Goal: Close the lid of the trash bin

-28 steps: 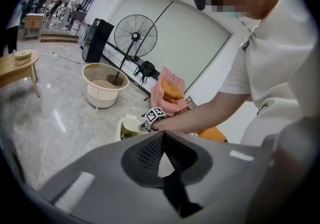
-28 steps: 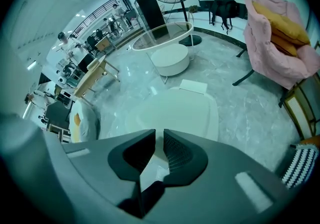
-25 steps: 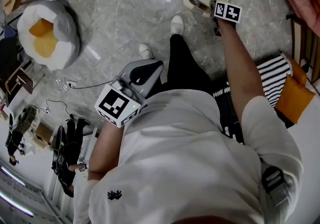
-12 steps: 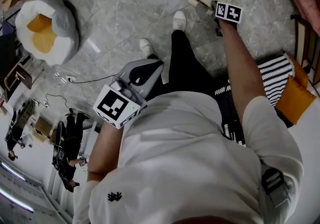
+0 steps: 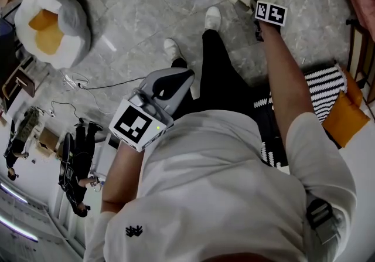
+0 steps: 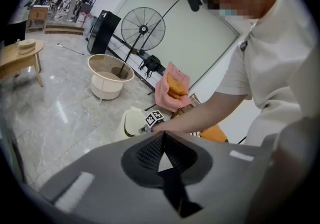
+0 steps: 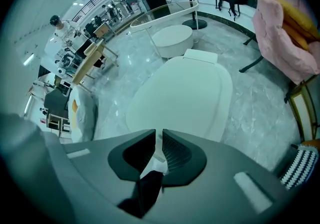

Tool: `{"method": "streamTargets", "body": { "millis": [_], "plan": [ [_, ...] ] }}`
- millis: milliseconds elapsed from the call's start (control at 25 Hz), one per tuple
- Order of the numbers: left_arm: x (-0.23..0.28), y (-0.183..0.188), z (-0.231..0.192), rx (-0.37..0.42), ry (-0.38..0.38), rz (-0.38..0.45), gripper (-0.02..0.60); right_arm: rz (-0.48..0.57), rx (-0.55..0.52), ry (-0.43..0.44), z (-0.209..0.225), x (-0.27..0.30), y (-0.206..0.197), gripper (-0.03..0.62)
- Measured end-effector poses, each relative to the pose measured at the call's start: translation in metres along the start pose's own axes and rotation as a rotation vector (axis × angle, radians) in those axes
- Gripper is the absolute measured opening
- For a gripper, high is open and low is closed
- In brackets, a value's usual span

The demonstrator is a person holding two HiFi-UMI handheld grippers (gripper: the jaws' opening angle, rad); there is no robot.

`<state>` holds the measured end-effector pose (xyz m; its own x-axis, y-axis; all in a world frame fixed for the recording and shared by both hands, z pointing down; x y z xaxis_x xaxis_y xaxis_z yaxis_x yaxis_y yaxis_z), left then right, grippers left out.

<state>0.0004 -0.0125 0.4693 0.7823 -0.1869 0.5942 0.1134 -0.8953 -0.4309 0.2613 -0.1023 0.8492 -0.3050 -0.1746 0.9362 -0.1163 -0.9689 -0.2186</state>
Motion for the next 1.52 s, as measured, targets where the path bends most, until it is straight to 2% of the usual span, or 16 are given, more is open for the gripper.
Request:
{"method": "streamTargets", "body": {
  "millis": [320, 560, 760, 1240, 1520],
  "plan": [
    [0.01, -0.003, -0.004, -0.062, 0.007, -0.024, 0.055, -0.043, -0.017, 0.009, 0.003, 0.023, -0.007, 0.041],
    [0.018, -0.004, -0.006, -0.072, 0.013, -0.033, 0.055, -0.058, -0.026, 0.006, 0.008, 0.034, -0.011, 0.041],
    [0.021, -0.003, -0.009, -0.085, 0.015, -0.036, 0.055, -0.055, -0.017, -0.005, 0.011, 0.035, -0.013, 0.011],
    [0.023, 0.001, -0.01, -0.075, 0.003, -0.03, 0.055, -0.071, -0.041, -0.001, 0.009, 0.037, -0.014, 0.011],
    [0.01, 0.001, 0.002, -0.021, -0.03, -0.014, 0.055, -0.043, -0.056, 0.0, -0.011, 0.012, -0.019, 0.011]
  ]
}}
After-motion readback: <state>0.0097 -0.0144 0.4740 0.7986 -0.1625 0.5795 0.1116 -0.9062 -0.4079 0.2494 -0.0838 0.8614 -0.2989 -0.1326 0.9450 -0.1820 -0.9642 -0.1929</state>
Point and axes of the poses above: the fingertips, and each gripper's own axes: x forward along the fingers, z to its right, y out of its top, the point moved 3 cm from there along -x, backward along the fingers, and after that the axes turned 12 degrees about -x, right-handed, at the moved point
